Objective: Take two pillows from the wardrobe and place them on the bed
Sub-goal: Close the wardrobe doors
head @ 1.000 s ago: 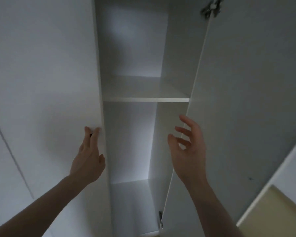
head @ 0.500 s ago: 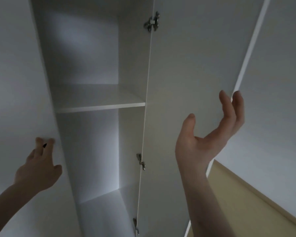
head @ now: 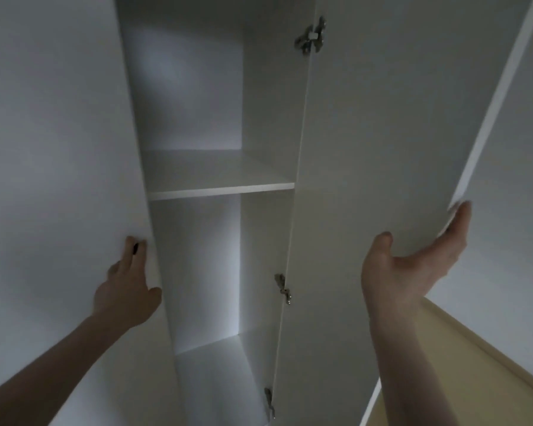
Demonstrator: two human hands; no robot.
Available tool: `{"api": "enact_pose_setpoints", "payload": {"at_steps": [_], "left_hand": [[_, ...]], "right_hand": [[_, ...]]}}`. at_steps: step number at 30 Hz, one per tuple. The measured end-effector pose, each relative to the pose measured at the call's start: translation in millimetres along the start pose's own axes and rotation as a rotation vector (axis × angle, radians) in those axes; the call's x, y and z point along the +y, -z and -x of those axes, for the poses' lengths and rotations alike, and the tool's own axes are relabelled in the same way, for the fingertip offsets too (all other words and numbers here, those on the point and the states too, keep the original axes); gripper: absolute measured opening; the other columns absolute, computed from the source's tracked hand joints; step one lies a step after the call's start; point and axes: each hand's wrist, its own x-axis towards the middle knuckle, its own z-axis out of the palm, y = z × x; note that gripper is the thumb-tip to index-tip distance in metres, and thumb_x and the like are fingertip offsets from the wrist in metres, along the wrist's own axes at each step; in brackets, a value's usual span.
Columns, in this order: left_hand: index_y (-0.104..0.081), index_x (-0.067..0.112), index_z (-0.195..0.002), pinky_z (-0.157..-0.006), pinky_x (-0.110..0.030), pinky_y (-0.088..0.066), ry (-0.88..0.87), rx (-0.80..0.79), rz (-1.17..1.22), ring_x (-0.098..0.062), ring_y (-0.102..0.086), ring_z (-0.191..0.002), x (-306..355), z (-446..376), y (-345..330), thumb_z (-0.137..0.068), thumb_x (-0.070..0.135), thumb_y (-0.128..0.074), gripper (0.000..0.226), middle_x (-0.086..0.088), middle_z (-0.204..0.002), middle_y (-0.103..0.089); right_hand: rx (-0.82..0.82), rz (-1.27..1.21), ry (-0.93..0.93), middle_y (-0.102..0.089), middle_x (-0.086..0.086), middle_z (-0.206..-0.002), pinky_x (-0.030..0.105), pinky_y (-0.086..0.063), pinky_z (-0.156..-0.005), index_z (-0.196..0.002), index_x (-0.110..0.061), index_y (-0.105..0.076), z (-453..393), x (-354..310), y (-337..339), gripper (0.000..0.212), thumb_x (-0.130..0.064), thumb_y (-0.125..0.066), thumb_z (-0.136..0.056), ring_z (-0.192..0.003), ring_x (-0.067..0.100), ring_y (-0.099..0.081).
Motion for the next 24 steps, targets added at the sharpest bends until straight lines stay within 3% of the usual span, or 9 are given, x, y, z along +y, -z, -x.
{"api": "enact_pose_setpoints", "payload": {"at_steps": [4, 8, 10, 11, 12, 14, 16, 20, 24], "left_hand": [[0.000, 0.023, -0.160, -0.097, -0.050, -0.050, -0.009, -0.033, -0.024, -0.035, -0.034, -0.140, -4.6, 1.9, 6.1, -0.085, 0.031, -0.066, 0.101, 0.010, -0.169, 0.011], [-0.001, 0.023, -0.161, -0.097, -0.046, -0.051, -0.052, -0.034, -0.032, -0.033, -0.035, -0.139, -13.5, 0.3, 12.4, -0.085, 0.026, -0.065, 0.099, 0.011, -0.168, 0.008], [0.000, 0.025, -0.161, -0.094, -0.045, -0.052, -0.090, -0.039, -0.054, -0.031, -0.036, -0.137, -17.1, -1.0, 13.8, -0.085, 0.024, -0.064, 0.099, 0.014, -0.167, 0.009], [0.001, 0.026, -0.161, -0.094, -0.045, -0.052, -0.100, -0.044, -0.057, -0.031, -0.036, -0.138, -20.4, -2.2, 14.9, -0.086, 0.024, -0.064, 0.100, 0.015, -0.167, 0.009], [0.002, 0.027, -0.161, -0.095, -0.044, -0.052, -0.112, -0.052, -0.052, -0.030, -0.035, -0.138, -24.9, -3.1, 15.8, -0.086, 0.023, -0.063, 0.100, 0.016, -0.167, 0.009], [0.004, 0.029, -0.161, -0.098, -0.042, -0.051, -0.151, -0.065, -0.034, -0.029, -0.034, -0.141, -31.2, -5.6, 18.0, -0.088, 0.021, -0.063, 0.100, 0.019, -0.167, 0.010], [0.005, 0.032, -0.161, -0.101, -0.042, -0.049, -0.171, -0.085, -0.009, -0.028, -0.032, -0.143, -39.7, -5.7, 19.2, -0.089, 0.020, -0.062, 0.099, 0.021, -0.167, 0.011], [0.012, 0.036, -0.159, -0.109, -0.041, -0.044, -0.141, -0.113, 0.029, -0.026, -0.026, -0.149, -56.4, 6.8, 17.6, -0.090, 0.022, -0.064, 0.104, 0.019, -0.168, 0.010], [0.012, 0.039, -0.159, -0.105, -0.041, -0.047, -0.064, -0.090, 0.026, -0.024, -0.022, -0.151, -87.8, 21.0, 21.5, -0.089, 0.023, -0.065, 0.105, 0.021, -0.167, 0.012]], "right_hand": [[-0.128, -0.103, 0.018, -0.034, 0.004, -0.156, 0.043, -0.028, -0.124, -0.163, -0.011, -0.013, 44.5, -13.5, -7.2, 0.093, 0.010, -0.059, -0.085, -0.149, 0.012, -0.032], [-0.305, -0.142, 0.010, -0.041, -0.003, -0.160, 0.026, -0.035, -0.119, -0.162, -0.019, -0.025, 77.8, -29.4, -15.1, 0.083, 0.008, -0.053, -0.089, -0.147, 0.010, -0.040], [-0.396, -0.133, 0.002, -0.059, 0.000, -0.145, 0.013, -0.048, -0.098, -0.156, -0.026, -0.038, 86.4, -31.5, -23.4, 0.072, -0.005, -0.049, -0.087, -0.127, 0.015, -0.059], [-0.442, -0.118, 0.006, -0.063, 0.001, -0.140, 0.016, -0.052, -0.094, -0.154, -0.028, -0.040, 92.8, -33.0, -30.8, 0.071, -0.009, -0.049, -0.087, -0.120, 0.016, -0.063], [-0.476, -0.106, 0.022, -0.061, -0.001, -0.143, 0.028, -0.054, -0.100, -0.156, -0.029, -0.038, 101.4, -35.7, -39.6, 0.071, -0.010, -0.052, -0.089, -0.124, 0.018, -0.062], [-0.524, -0.111, 0.055, -0.045, -0.009, -0.158, 0.044, -0.047, -0.114, -0.161, -0.027, -0.028, 119.9, -39.5, -57.2, 0.074, -0.007, -0.059, -0.097, -0.141, 0.013, -0.049], [-0.583, -0.118, 0.090, -0.027, -0.020, -0.165, 0.038, -0.032, -0.122, -0.163, -0.026, -0.018, 138.6, -40.6, -77.8, 0.083, -0.007, -0.064, -0.097, -0.150, 0.001, -0.030], [-0.696, -0.138, 0.221, -0.010, -0.006, -0.172, 0.047, -0.026, -0.126, -0.164, -0.022, -0.006, 162.2, -35.3, -118.4, 0.095, -0.011, -0.071, -0.095, -0.159, 0.017, -0.013], [-0.824, -0.127, 0.341, 0.007, 0.001, -0.173, 0.053, -0.018, -0.128, -0.164, -0.015, 0.000, 184.1, -33.2, -162.1, 0.092, -0.022, -0.066, -0.100, -0.160, 0.021, 0.004]]}}
